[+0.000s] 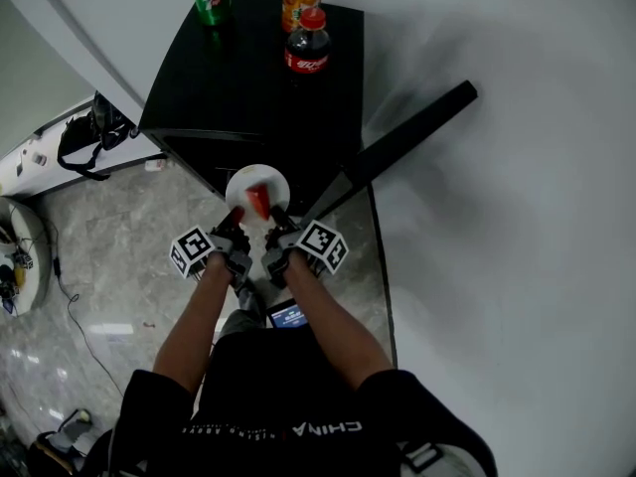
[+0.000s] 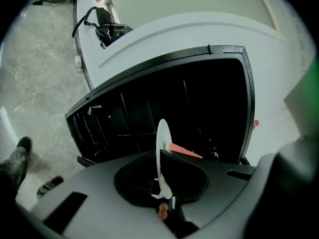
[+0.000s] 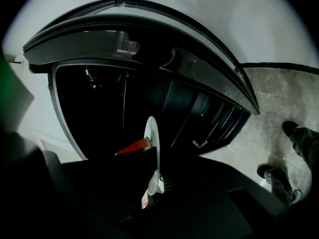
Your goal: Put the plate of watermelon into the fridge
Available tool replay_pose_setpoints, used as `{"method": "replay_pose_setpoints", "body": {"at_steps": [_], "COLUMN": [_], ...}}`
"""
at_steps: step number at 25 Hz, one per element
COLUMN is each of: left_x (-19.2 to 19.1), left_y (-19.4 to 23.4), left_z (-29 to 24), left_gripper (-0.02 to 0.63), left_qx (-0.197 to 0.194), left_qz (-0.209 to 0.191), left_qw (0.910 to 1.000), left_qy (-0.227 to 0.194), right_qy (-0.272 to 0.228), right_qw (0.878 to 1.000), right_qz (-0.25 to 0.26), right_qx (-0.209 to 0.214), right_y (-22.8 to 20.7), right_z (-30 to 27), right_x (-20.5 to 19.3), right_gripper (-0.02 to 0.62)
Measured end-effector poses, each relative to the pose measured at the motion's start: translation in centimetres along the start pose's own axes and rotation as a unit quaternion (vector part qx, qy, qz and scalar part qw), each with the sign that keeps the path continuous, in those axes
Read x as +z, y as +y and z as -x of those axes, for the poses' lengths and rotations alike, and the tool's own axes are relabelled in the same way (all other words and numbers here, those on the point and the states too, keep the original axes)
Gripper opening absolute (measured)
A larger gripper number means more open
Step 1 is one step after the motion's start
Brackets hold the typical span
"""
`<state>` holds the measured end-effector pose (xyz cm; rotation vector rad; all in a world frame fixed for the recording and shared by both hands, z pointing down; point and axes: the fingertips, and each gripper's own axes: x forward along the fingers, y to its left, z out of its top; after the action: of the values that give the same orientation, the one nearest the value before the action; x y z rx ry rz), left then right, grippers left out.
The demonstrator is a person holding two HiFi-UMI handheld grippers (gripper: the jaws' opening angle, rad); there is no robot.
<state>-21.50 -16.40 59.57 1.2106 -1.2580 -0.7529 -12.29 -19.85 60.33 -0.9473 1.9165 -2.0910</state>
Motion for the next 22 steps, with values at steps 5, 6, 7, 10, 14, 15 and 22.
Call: {"method": "replay_pose_setpoints", "body": {"at_steps": [5,6,7,10,14,15,22], "left_x": [0.9,1.2,1.4,2.3,3.5,3.8,4.9], "left_y": [1.9,2.3,2.7,3.7,5.0,5.4,7.1], "left_z": [-2.0,-2.4,-2.8,-4.1,-5.8,-6.2,-8.5], "left_gripper": [0.023,0.023,0.021,0.021,0.021,0.021,0.02], "left_qx": [0.009,0.011,0.011,0.005,-0.011,-0.013,-0.026], "left_qz": [0.003,0.004,0.005,0.008,0.012,0.011,0.003], "left_qw": [0.9999,0.9999,0.9999,0.9999,0.9998,0.9998,0.9995], "left_qy": [0.004,0.006,0.008,0.012,0.009,0.009,0.019], "right_qy": [-0.018,-0.022,-0.025,-0.031,-0.032,-0.034,-0.056], "right_qw": [1.0,1.0,1.0,0.999,0.999,0.999,0.998], "right_qz": [0.004,0.003,0.003,0.009,0.027,0.03,0.028], "right_qx": [-0.001,0.0,0.0,0.001,0.012,0.015,0.026], "right_y": [-1.3,-1.6,-1.9,-2.6,-3.3,-3.5,-5.2], "right_z": [-2.0,-2.4,-2.9,-4.5,-6.7,-7.2,-9.5], "right_x": [0.8,1.0,1.1,1.5,2.2,2.4,3.2], "right_gripper": [0.021,0.021,0.021,0.021,0.021,0.021,0.021]}}
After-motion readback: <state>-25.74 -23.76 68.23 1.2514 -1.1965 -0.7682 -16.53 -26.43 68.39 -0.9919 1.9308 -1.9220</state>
